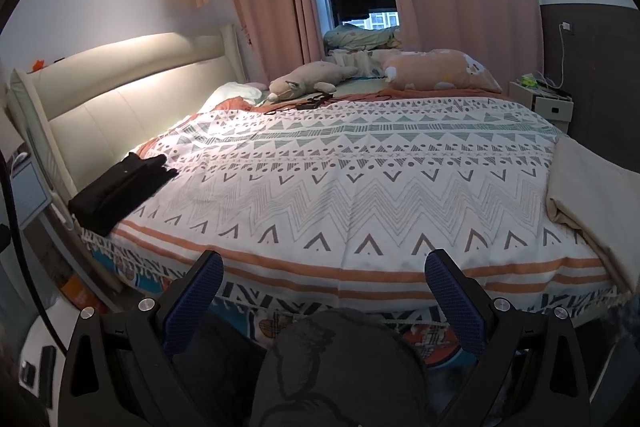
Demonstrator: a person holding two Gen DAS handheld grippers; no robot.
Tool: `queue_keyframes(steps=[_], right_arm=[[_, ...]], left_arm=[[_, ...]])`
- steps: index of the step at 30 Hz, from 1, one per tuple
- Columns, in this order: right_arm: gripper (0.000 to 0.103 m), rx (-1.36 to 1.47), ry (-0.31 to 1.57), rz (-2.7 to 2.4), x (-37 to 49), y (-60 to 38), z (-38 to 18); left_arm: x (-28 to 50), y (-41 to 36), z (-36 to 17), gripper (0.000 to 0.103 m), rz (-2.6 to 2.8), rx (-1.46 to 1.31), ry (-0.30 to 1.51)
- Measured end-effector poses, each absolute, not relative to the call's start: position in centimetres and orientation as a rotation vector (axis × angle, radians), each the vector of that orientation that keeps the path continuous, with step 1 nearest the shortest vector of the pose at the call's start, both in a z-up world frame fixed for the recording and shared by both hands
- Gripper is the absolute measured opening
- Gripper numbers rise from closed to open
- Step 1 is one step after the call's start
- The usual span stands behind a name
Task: Fold large clothes
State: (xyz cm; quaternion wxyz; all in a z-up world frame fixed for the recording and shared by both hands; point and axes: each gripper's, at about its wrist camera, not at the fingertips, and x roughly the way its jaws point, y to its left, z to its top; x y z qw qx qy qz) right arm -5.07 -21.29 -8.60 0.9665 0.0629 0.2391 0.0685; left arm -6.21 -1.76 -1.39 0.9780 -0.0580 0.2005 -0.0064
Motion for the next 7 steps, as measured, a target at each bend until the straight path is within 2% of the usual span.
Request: queue_keyframes(steps=[7], right_arm=[[0.101, 0.124, 0.467, 0.133, -6.3, -21.4, -8.1]], left_arm=[[-7.2, -1.7, -1.0, 0.102, -0.013, -0.111, 0.383]])
